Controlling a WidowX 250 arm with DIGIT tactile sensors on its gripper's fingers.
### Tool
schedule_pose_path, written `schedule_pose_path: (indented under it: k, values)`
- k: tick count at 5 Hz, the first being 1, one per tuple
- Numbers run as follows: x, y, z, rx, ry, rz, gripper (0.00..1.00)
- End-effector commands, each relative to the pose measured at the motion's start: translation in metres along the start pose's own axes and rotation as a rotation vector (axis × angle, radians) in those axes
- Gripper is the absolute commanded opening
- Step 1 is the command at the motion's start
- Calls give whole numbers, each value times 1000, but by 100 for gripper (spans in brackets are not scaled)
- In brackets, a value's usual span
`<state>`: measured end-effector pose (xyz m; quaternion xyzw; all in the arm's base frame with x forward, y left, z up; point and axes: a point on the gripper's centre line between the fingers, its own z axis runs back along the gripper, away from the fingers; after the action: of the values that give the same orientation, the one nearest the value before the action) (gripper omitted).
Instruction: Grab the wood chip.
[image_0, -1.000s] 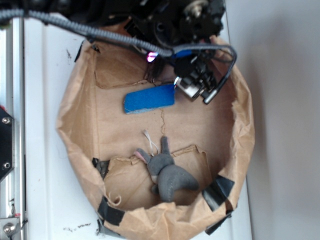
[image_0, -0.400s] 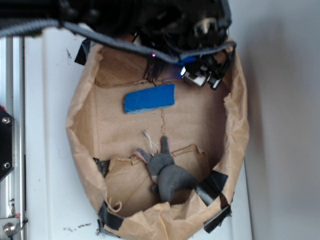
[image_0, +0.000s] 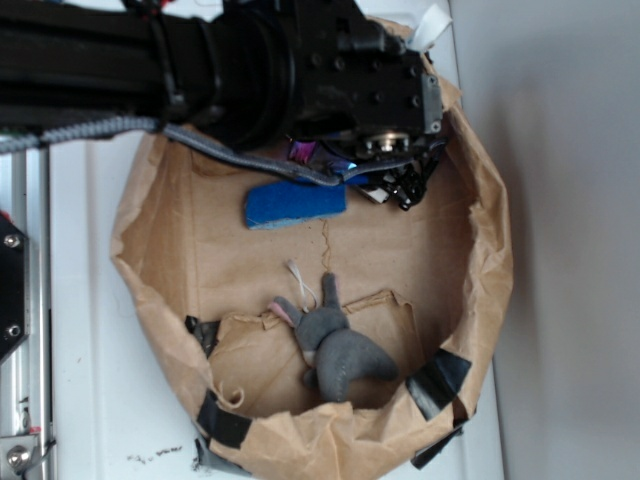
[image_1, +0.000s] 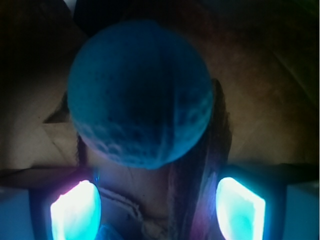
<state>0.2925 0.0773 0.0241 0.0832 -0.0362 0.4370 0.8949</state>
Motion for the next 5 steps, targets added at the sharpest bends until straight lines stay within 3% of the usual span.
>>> schedule_pose_path:
  k: [1,5]
  values:
    - [-8,-6,-1,17,-35,-46,0]
    - [0,-9,9,-22,-79,-71,0]
